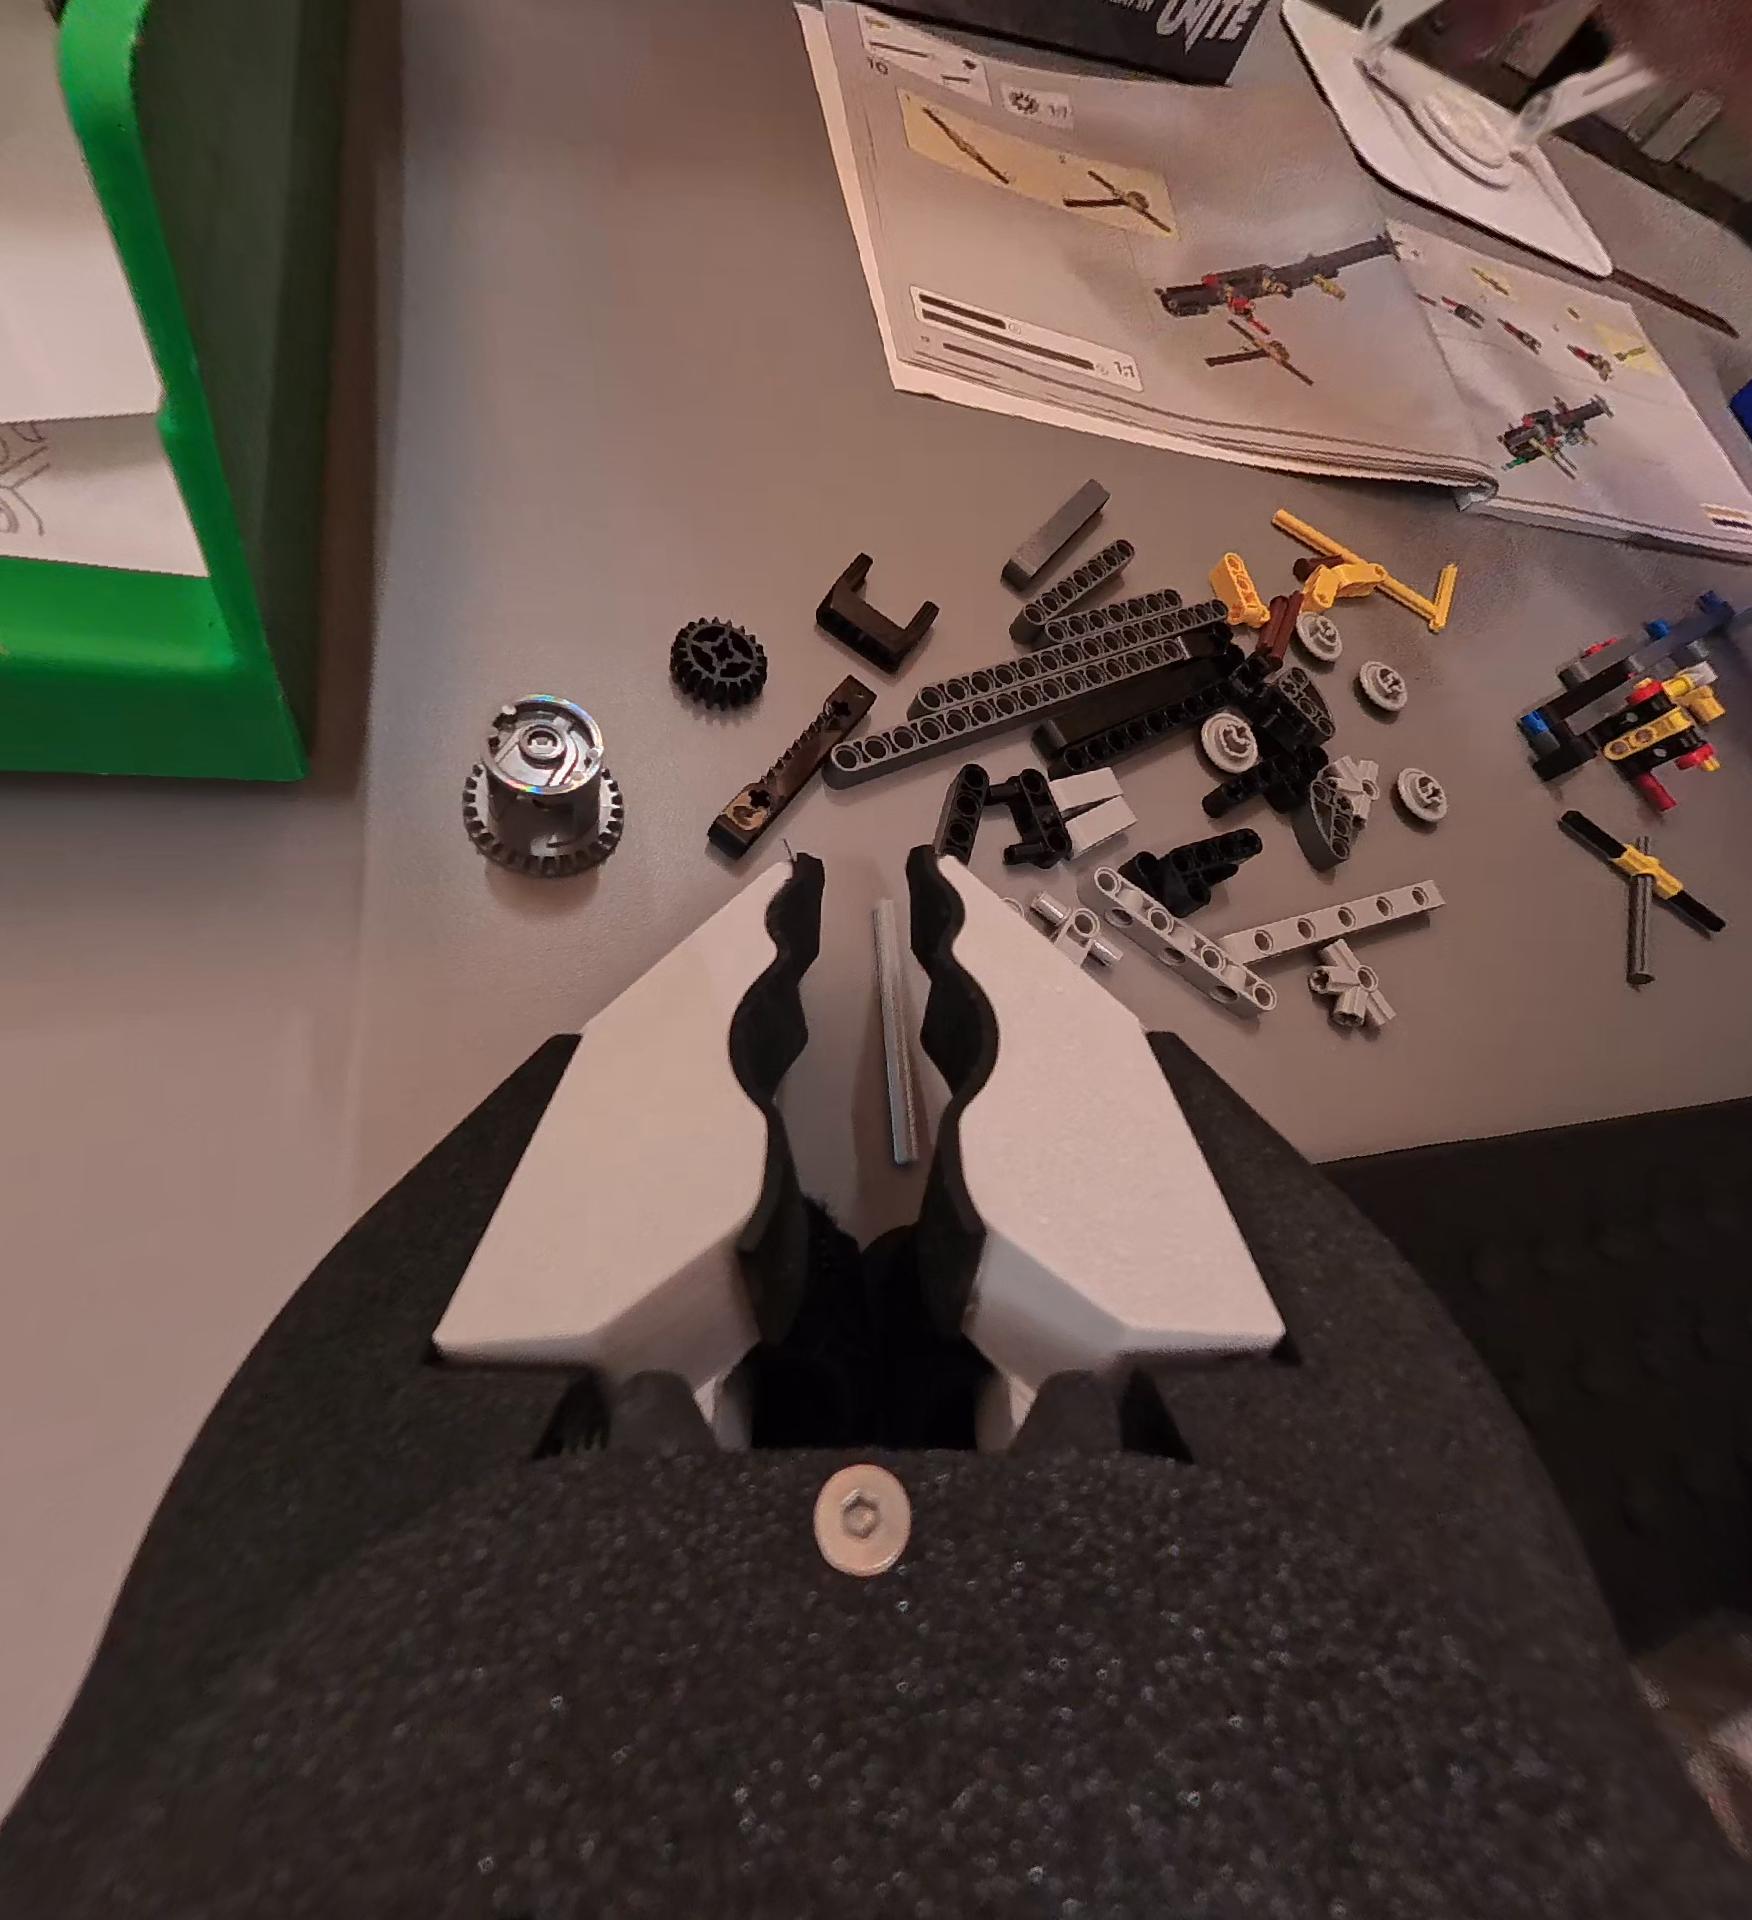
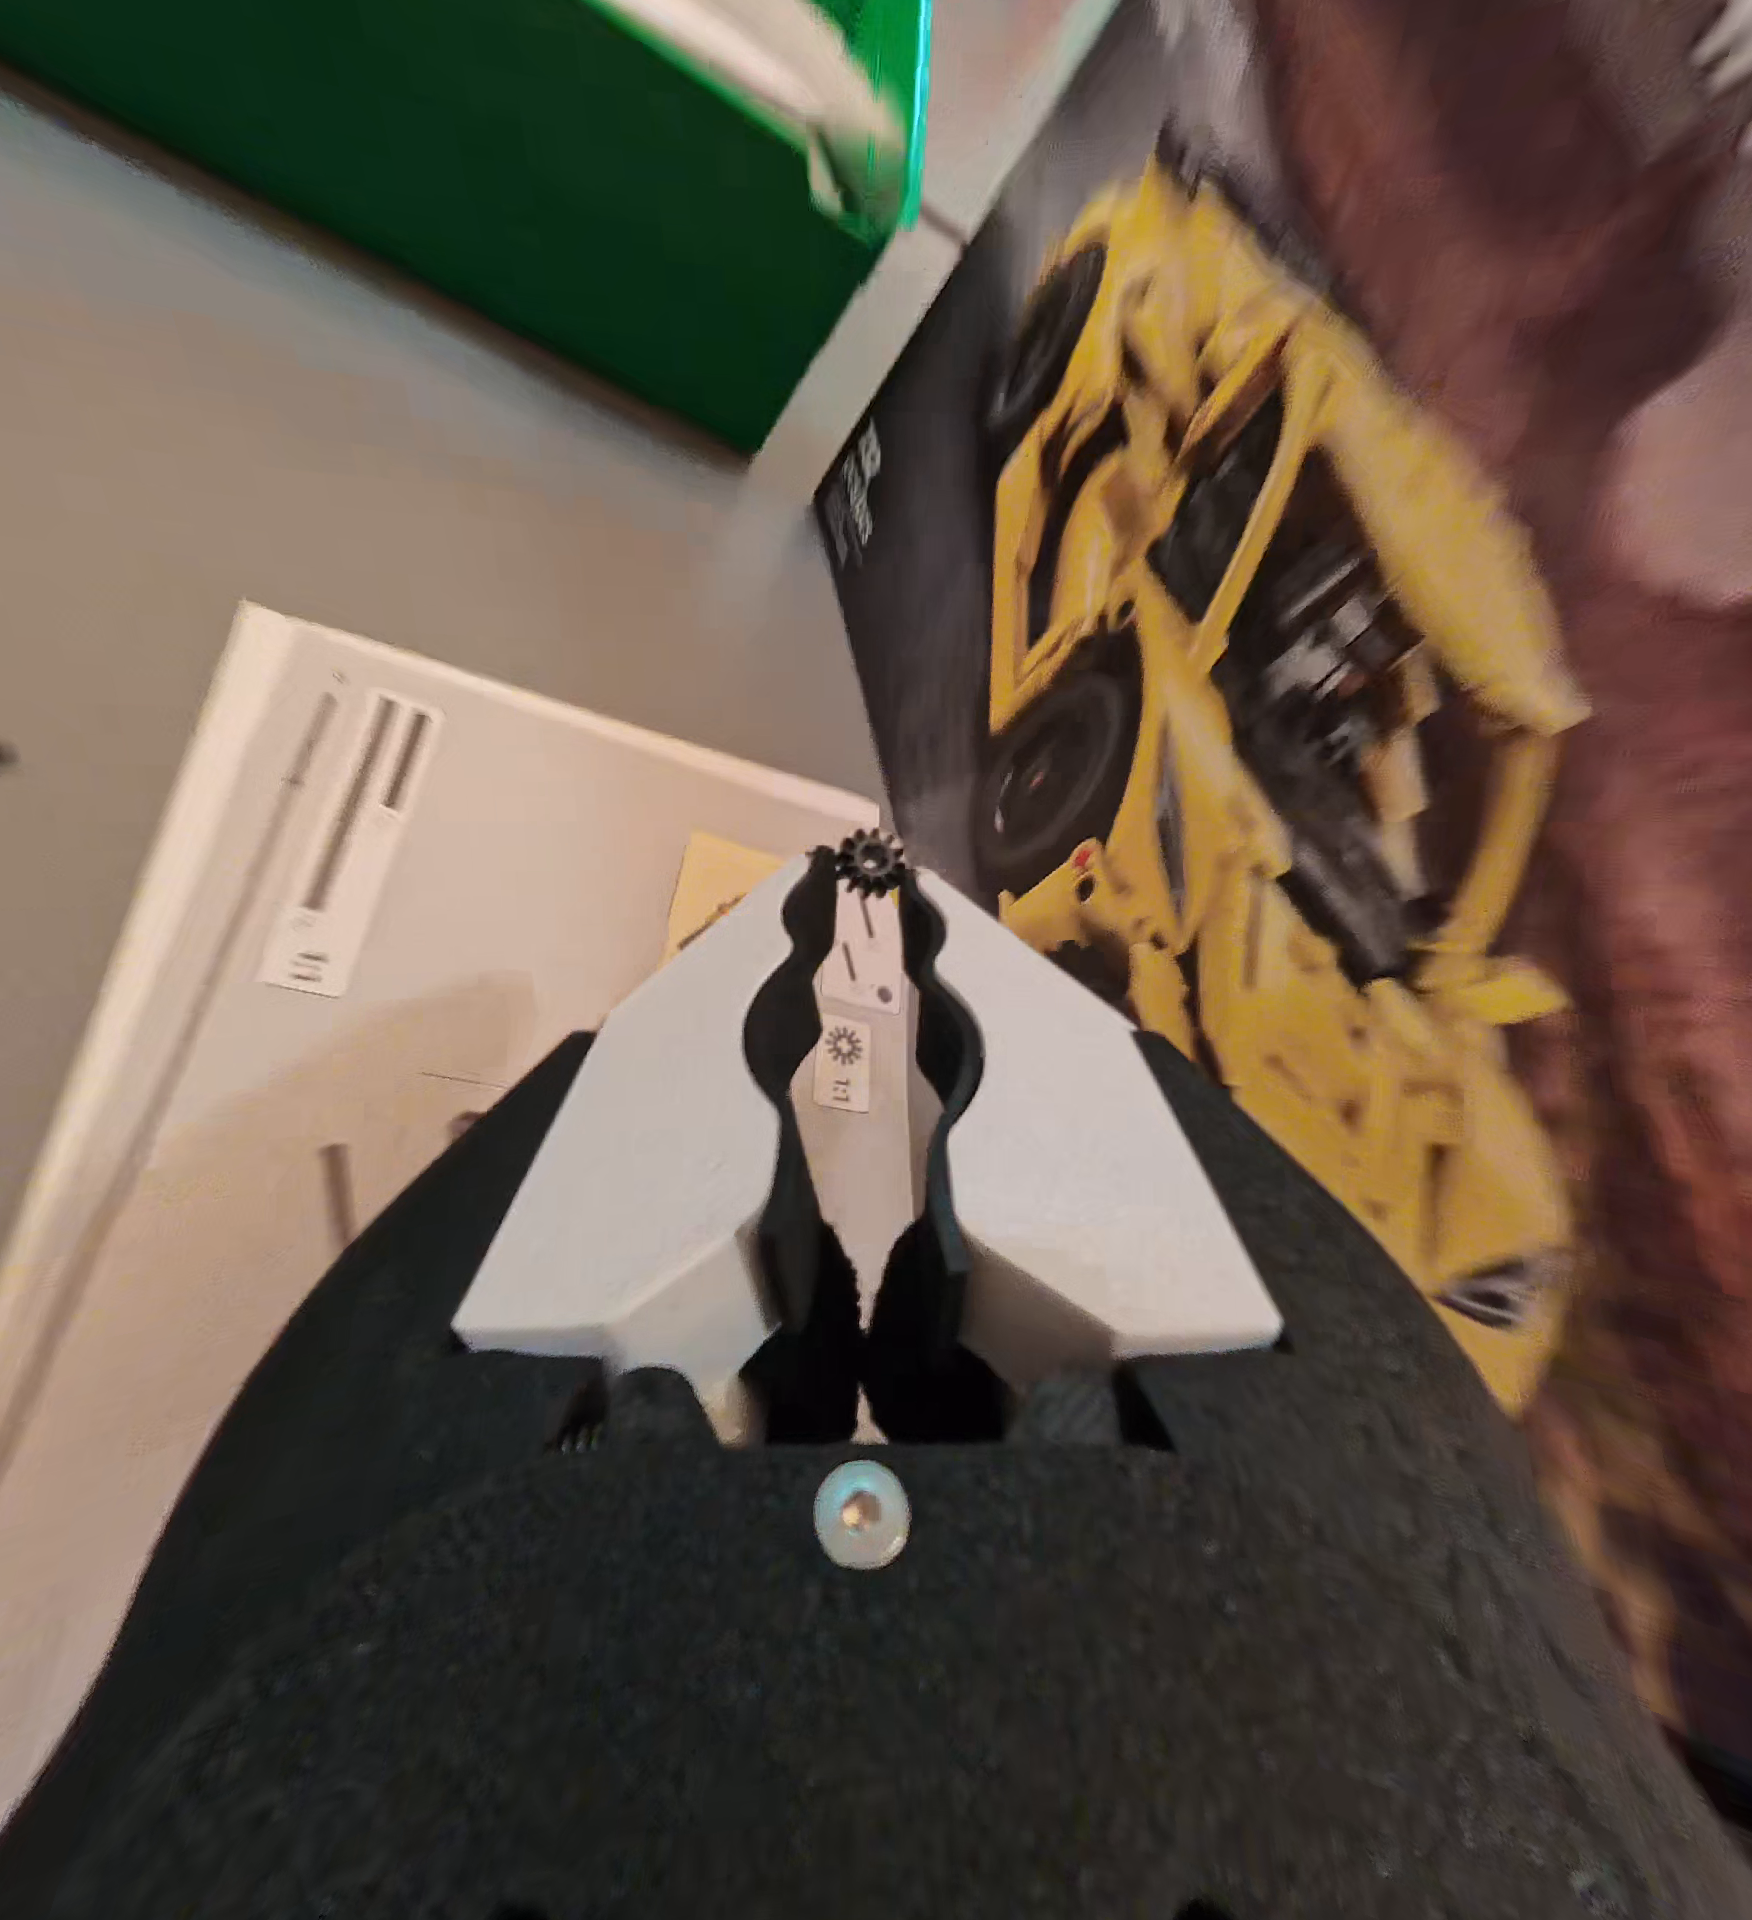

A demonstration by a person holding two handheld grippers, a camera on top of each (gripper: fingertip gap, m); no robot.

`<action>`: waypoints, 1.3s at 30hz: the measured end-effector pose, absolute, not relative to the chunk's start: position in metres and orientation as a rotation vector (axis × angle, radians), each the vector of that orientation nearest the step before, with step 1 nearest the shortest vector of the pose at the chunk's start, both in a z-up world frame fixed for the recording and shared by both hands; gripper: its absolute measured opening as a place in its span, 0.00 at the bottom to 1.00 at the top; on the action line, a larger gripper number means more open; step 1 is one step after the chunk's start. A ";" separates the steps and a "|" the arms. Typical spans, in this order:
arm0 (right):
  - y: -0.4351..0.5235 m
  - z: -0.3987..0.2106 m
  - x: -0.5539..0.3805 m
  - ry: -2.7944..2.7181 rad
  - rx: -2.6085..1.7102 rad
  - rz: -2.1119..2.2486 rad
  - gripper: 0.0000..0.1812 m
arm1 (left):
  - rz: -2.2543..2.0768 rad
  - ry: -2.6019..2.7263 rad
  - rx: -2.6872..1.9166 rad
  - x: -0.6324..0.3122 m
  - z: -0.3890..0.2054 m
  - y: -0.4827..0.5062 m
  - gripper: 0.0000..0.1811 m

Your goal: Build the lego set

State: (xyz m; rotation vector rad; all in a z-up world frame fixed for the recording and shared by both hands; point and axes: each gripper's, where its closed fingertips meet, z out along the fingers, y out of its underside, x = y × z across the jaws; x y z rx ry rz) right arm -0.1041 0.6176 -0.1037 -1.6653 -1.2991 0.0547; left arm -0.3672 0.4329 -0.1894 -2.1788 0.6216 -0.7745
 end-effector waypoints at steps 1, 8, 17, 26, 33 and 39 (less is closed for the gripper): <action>0.603 -0.086 -0.105 -1.288 -1.648 0.044 0.06 | -0.778 0.629 -2.178 -0.366 -0.189 0.432 0.08; 0.470 -0.060 -0.083 -1.236 -1.707 -0.174 0.06 | -0.722 0.702 -2.129 -0.363 -0.186 0.428 0.08; 0.303 -0.157 -0.058 -0.905 -2.073 0.018 0.06 | -0.588 0.807 -2.083 -0.359 -0.186 0.426 0.08; 0.267 -0.138 -0.062 -0.412 -1.863 0.546 0.06 | -0.528 0.885 -2.016 -0.353 -0.180 0.423 0.09; 0.264 -0.116 -0.053 -0.356 -1.748 0.511 0.06 | -0.726 0.872 -1.918 -0.301 -0.131 0.397 0.14; 0.263 -0.119 -0.051 -0.378 -1.757 0.479 0.06 | -1.013 1.185 -1.861 -0.209 -0.122 0.324 0.12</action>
